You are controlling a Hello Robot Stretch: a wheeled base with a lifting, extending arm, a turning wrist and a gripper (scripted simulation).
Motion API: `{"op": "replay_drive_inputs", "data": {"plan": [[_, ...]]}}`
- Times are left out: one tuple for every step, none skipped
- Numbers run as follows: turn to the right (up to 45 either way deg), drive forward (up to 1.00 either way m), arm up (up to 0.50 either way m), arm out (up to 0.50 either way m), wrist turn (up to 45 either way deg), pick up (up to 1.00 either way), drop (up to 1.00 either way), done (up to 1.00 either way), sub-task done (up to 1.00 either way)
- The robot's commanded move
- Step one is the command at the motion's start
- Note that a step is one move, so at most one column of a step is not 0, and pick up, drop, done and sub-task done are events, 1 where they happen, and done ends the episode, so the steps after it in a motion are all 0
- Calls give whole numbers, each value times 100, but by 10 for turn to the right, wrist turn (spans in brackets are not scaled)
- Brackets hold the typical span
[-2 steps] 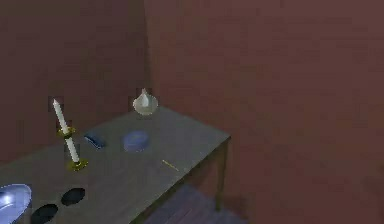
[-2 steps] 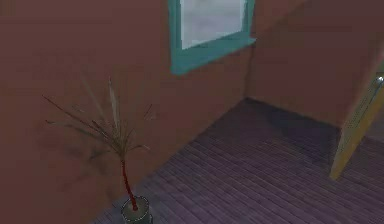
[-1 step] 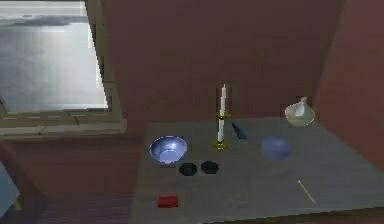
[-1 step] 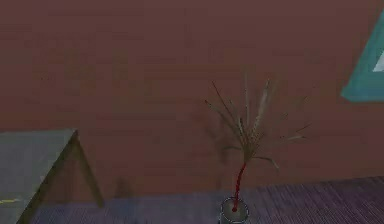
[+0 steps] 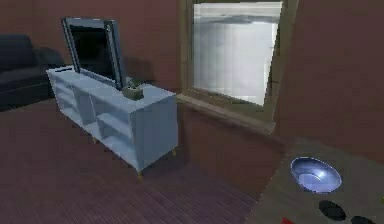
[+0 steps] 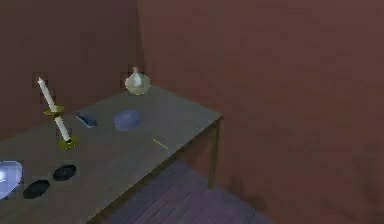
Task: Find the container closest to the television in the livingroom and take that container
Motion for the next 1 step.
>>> {"op": "replay_drive_inputs", "data": {"plan": [[-450, 0, 0, 0, 0, 0, 0, 0, 0]]}}
